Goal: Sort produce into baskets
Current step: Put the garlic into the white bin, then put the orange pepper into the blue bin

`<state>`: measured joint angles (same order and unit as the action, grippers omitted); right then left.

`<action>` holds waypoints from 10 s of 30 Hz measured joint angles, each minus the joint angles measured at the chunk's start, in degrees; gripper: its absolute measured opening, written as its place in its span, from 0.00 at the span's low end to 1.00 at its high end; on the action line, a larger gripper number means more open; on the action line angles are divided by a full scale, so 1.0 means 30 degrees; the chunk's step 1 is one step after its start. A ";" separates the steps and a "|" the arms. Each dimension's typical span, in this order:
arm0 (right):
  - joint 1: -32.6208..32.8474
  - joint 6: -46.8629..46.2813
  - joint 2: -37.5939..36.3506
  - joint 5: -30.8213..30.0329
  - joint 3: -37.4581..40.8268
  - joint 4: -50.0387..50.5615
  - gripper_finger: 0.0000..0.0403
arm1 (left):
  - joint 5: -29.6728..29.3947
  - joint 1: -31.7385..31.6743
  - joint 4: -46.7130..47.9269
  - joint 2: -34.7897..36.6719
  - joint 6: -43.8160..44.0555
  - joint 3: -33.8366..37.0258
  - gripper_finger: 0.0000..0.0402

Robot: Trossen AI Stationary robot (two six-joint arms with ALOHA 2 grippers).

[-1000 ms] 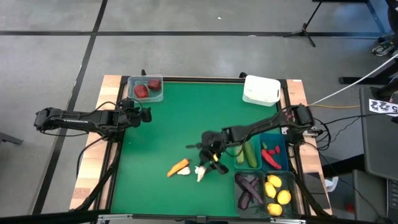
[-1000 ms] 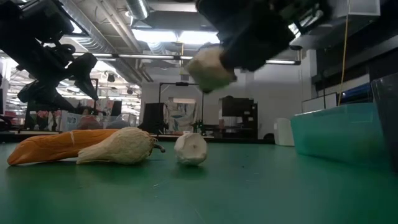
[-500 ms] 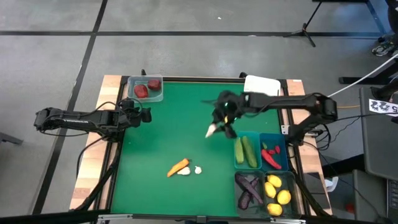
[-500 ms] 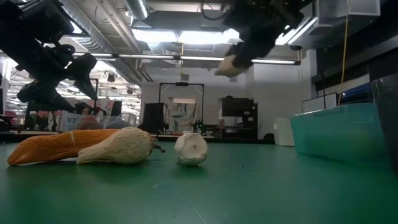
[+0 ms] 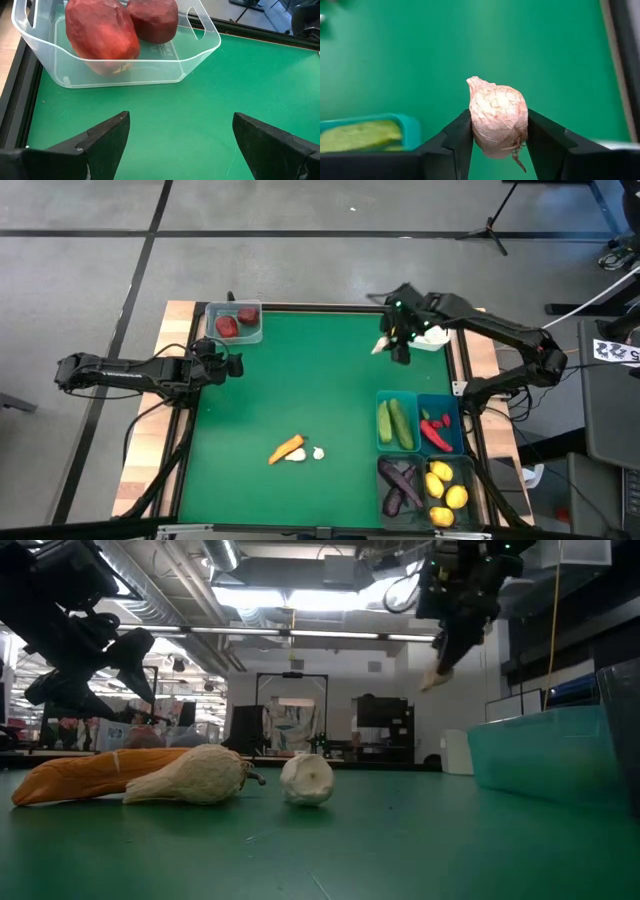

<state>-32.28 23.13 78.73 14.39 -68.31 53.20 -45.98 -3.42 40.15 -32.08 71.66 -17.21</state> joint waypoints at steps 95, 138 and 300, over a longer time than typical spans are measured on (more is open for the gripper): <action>1.1379 -0.4521 0.0087 0.2811 -0.0750 -0.7185 0.69 | -0.0102 0.0000 -0.0029 0.0000 -0.0146 0.0000 0.86; 1.6156 -1.1070 1.1244 -0.2998 0.3128 -2.3423 0.69 | -0.0022 0.0000 -0.0089 -0.0005 0.0612 -0.0002 0.86; 1.1580 -0.5199 0.1081 -0.0081 0.2586 -1.5082 0.53 | 0.0270 0.0000 -0.0038 -0.0233 0.0634 0.0000 0.86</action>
<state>2.46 7.53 81.97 14.15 -60.55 7.95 -45.17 -3.42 40.03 -32.77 73.56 -17.21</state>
